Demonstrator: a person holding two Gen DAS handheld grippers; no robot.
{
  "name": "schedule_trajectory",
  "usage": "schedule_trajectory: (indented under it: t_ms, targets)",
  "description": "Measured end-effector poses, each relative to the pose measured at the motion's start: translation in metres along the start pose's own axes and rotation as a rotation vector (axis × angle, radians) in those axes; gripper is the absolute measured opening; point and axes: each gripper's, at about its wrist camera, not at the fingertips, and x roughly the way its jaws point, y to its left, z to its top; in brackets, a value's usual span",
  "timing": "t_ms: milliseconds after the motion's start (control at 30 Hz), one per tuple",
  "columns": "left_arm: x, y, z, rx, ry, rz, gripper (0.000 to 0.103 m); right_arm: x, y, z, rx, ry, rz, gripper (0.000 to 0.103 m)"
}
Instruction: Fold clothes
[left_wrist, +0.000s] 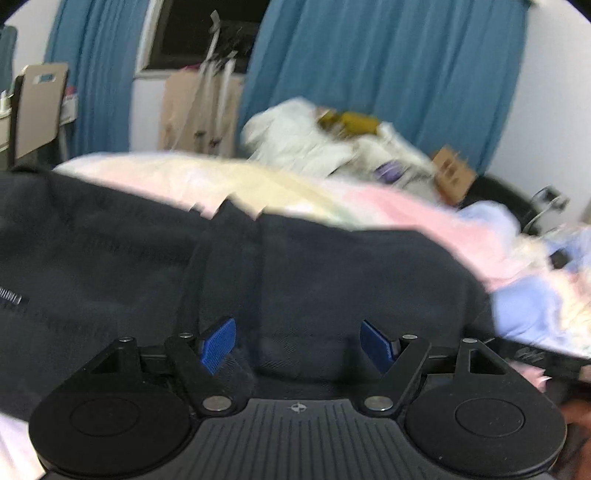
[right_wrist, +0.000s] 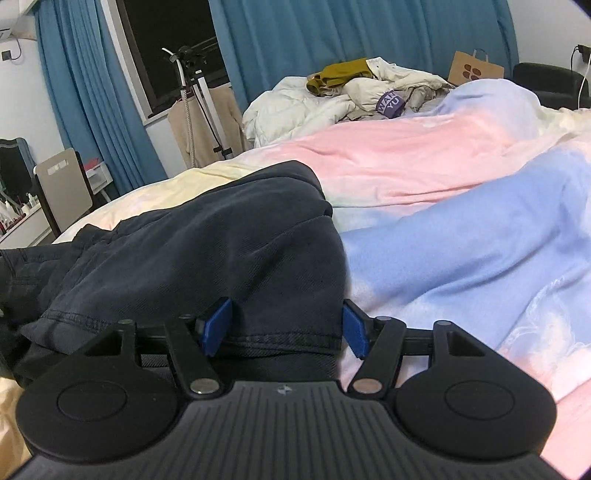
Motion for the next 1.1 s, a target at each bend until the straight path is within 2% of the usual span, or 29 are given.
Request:
schedule_trajectory:
  t_ms: [200, 300, 367, 433, 567, 867, 900, 967, 1033, 1067, 1100]
  targets:
    - [0.008, 0.021, 0.002, -0.119, 0.024, -0.072, 0.08, 0.001, -0.002, 0.002, 0.016, 0.002, 0.005, 0.065]
    - [-0.001, 0.015, 0.005, -0.077, -0.03, -0.103, 0.077, 0.0, -0.003, 0.002, 0.027, 0.002, 0.007, 0.065]
    - [-0.002, 0.007, 0.006, -0.051, -0.03, -0.133, 0.077, 0.0, -0.002, 0.002, 0.025, 0.0, 0.005, 0.065]
    - [0.003, 0.002, 0.005, -0.03, -0.014, -0.128, 0.077, 0.0, 0.0, 0.001, 0.019, -0.002, 0.003, 0.065]
    - [0.018, 0.006, 0.002, -0.036, 0.043, -0.052, 0.076, 0.002, 0.0, 0.001, 0.019, -0.005, 0.007, 0.065]
    - [0.028, 0.009, 0.003, -0.044, 0.069, -0.051, 0.077, 0.004, 0.001, 0.0, 0.013, -0.006, 0.008, 0.066]
    - [0.028, 0.008, 0.002, -0.04, 0.063, -0.044, 0.075, 0.005, 0.001, 0.0, 0.012, -0.006, 0.008, 0.066]
    - [0.024, 0.003, -0.001, -0.016, 0.049, -0.019, 0.062, 0.005, 0.002, 0.001, 0.008, -0.008, 0.008, 0.067]
    - [0.023, -0.001, -0.003, 0.033, 0.04, 0.041, 0.037, 0.006, 0.003, 0.0, 0.009, -0.011, 0.008, 0.068]
    - [0.022, -0.001, -0.002, 0.049, 0.03, 0.052, 0.033, 0.006, 0.003, 0.0, 0.009, -0.013, 0.009, 0.068]
    - [0.018, -0.001, -0.001, 0.051, 0.016, 0.056, 0.023, 0.006, 0.004, 0.0, 0.007, -0.016, 0.007, 0.068]
